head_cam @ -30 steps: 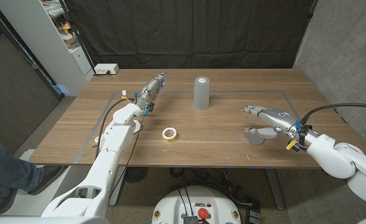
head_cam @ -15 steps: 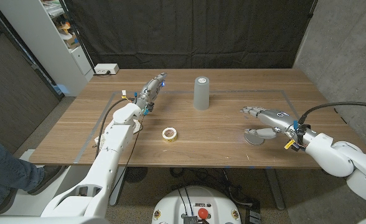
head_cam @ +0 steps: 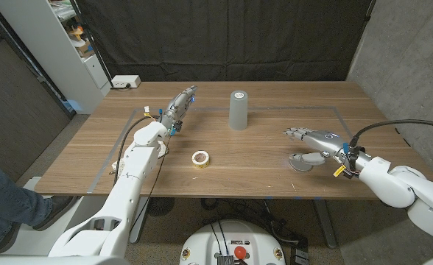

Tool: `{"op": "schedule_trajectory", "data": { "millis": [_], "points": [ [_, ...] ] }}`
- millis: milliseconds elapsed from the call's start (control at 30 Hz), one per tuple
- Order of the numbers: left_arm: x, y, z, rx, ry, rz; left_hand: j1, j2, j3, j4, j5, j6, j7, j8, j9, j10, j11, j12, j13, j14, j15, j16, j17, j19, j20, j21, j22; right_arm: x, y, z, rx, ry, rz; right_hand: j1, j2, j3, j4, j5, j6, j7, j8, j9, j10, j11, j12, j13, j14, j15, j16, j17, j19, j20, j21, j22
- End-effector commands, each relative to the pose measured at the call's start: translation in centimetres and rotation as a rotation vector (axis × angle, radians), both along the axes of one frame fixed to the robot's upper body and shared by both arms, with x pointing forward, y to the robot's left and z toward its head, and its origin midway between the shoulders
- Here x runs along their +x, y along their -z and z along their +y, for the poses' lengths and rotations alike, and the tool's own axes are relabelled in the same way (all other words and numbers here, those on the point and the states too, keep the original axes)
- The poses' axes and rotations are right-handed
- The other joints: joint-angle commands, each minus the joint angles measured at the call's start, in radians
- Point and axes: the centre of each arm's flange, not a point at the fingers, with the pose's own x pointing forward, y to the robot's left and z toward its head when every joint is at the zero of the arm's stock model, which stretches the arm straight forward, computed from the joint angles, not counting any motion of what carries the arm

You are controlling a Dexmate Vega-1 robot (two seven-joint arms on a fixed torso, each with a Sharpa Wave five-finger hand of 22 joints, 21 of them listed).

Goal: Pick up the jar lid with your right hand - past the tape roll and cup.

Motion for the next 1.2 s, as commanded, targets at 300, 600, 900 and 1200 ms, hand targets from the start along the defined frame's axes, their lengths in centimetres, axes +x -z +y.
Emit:
{"op": "schedule_trajectory", "data": {
  "millis": [300, 600, 900, 1200],
  "points": [
    [0.09, -0.24, 0.48, 0.001, -0.009, -0.001, -0.004, 0.003, 0.003, -0.006, 0.007, 0.004, 0.000, 0.005, 0.004, -0.012, 0.002, 0.009, -0.001, -0.020, 0.005, 0.002, 0.004, -0.040, 0.006, -0.002, 0.004, 0.87, 0.36, 0.04, -0.034, 0.048, 0.014, 0.002, -0.016, -0.001, 0.005, 0.009, -0.009, -0.005, 0.000, 0.002, -0.009, 0.004, -0.004, 0.001, 0.007, 0.004, 0.010, 0.004, 0.009, 0.016, 0.002, 0.003],
    [0.15, -0.06, 0.74, -0.004, -0.014, 0.005, -0.005, 0.004, 0.003, -0.007, 0.007, 0.002, 0.000, 0.004, 0.004, -0.012, 0.002, 0.009, -0.001, -0.020, 0.006, 0.002, 0.004, -0.043, 0.008, -0.003, 0.004, 1.23, 0.46, 0.27, -0.061, 0.057, 0.029, 0.003, -0.024, -0.002, 0.004, 0.011, -0.026, -0.019, -0.005, 0.002, -0.017, 0.004, -0.005, 0.001, 0.002, 0.010, 0.008, 0.004, 0.008, 0.023, 0.000, 0.003],
    [0.34, -0.18, 0.72, -0.004, -0.016, 0.009, -0.005, 0.004, 0.003, -0.007, 0.007, 0.001, -0.001, 0.004, 0.004, -0.014, 0.001, 0.008, -0.001, -0.022, 0.006, 0.002, 0.004, -0.046, 0.009, -0.004, 0.004, 1.45, 0.76, 0.30, -0.078, 0.067, 0.038, 0.006, -0.030, -0.002, 0.003, 0.013, -0.036, -0.023, -0.006, 0.002, -0.025, 0.001, -0.007, 0.001, 0.000, 0.010, 0.007, 0.004, 0.007, 0.029, -0.001, 0.003],
    [0.57, -0.53, 0.41, 0.003, -0.010, 0.007, -0.006, 0.005, 0.004, -0.008, 0.007, 0.000, 0.000, 0.004, 0.004, -0.013, 0.002, 0.009, -0.001, -0.022, 0.008, 0.002, 0.004, -0.048, 0.011, -0.004, 0.004, 1.39, 1.20, 0.16, -0.069, 0.081, 0.045, 0.008, -0.036, -0.003, 0.002, 0.015, -0.040, -0.024, -0.005, 0.002, -0.028, 0.000, -0.007, 0.001, 0.001, 0.010, 0.007, 0.004, 0.007, 0.038, -0.002, 0.003]
  ]
}}
